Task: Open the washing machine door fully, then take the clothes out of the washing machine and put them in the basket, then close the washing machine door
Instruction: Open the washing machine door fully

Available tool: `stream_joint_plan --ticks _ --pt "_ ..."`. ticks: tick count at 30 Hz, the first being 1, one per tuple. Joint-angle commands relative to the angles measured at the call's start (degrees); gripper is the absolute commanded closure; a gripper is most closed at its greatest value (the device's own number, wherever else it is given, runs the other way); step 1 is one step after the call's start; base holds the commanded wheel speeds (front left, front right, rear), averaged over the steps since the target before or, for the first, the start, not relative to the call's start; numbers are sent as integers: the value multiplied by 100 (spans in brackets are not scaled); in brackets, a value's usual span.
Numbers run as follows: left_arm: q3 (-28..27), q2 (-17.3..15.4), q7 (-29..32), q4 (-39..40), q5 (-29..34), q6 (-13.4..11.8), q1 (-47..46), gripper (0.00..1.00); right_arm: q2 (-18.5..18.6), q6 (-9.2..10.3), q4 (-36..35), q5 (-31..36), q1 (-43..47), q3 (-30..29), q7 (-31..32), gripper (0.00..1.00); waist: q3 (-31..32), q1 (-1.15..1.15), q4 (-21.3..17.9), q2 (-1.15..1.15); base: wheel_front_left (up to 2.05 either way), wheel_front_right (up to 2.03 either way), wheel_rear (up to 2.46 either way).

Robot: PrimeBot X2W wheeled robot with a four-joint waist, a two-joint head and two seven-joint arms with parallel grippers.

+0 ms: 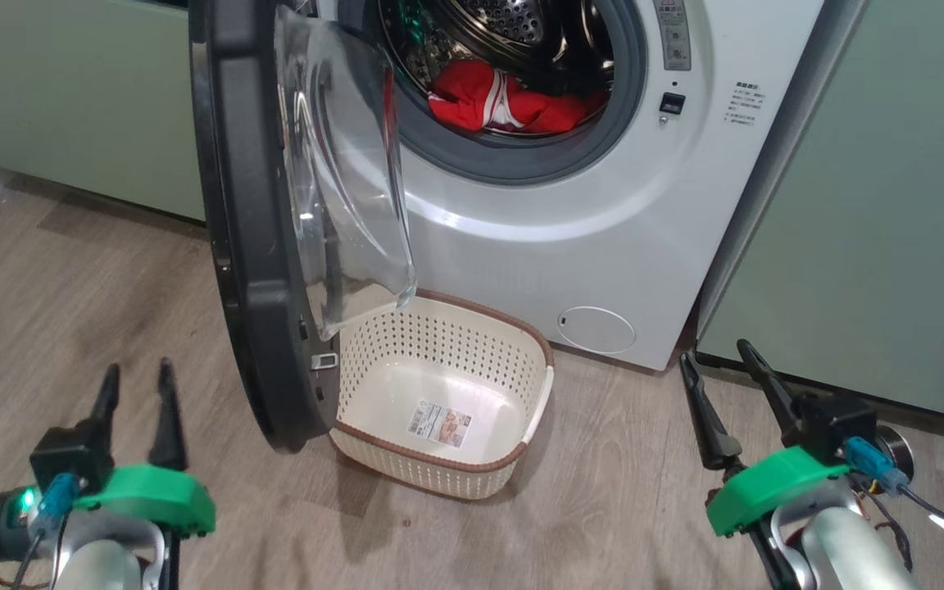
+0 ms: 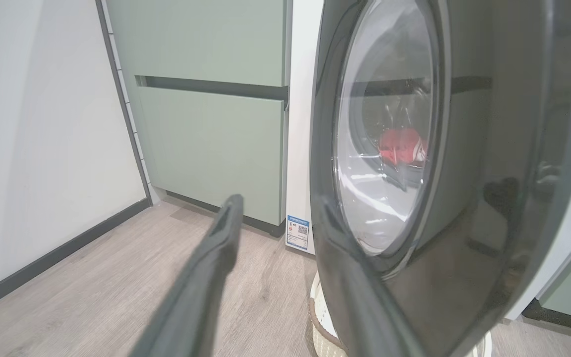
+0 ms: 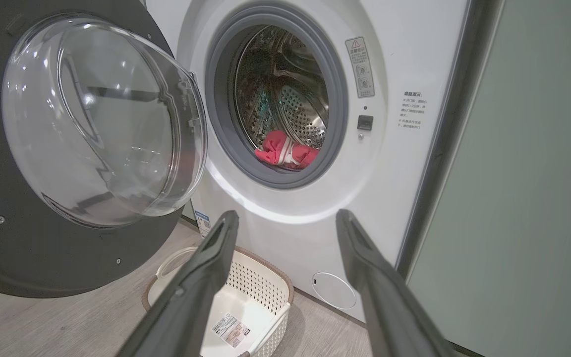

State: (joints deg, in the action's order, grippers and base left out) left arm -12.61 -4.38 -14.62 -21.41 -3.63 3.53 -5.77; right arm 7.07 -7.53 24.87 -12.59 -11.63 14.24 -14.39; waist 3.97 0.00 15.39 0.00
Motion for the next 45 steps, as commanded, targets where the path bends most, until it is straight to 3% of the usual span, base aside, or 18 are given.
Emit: stream_joint_plan --ticks 1,2,7,13,18,23,28,34,37,45 --pt "-223 -53 -38 194 13 -9 -210 75 -29 4 -153 44 -107 71 -61 0 7 0 -2 0 0 0 0" --pt "-272 -42 -38 241 -33 -25 -218 100 -35 4 -149 46 -100 69 -61 0 9 0 -4 0 0 0 0" --pt "-758 66 -38 852 -657 -85 -357 100 -66 4 -137 50 -69 79 -61 0 17 0 -19 0 0 0 0" --pt "-672 87 77 2399 -621 -274 -775 100 -94 4 -169 57 30 7 -61 0 18 0 59 0 0 0 0" --pt "-3 103 757 3556 -574 -181 -1275 100 -114 4 -168 53 60 -33 -61 0 6 0 100 0 0 0 0" --pt "1222 131 1368 4078 -421 -33 -1520 100 -134 4 -173 45 26 -22 -61 0 -26 0 59 0 0 0 0" --pt "2469 146 1619 3904 -592 35 -1269 100 -129 4 -162 12 24 -40 -61 0 -58 0 11 0 0 0 0" --pt "3209 148 1643 3247 -628 -14 -828 100 -122 4 -164 -8 15 -31 -61 0 -80 0 -35 0 0 0 0" --pt "3367 149 1547 2608 -629 -145 -463 100 -115 4 -175 -4 26 -38 -61 0 -87 0 -55 0 0 0 0" --pt "3099 115 1038 1205 -887 -346 -357 100 -117 4 -134 -20 77 1 -61 0 -88 0 6 0 0 0 0"
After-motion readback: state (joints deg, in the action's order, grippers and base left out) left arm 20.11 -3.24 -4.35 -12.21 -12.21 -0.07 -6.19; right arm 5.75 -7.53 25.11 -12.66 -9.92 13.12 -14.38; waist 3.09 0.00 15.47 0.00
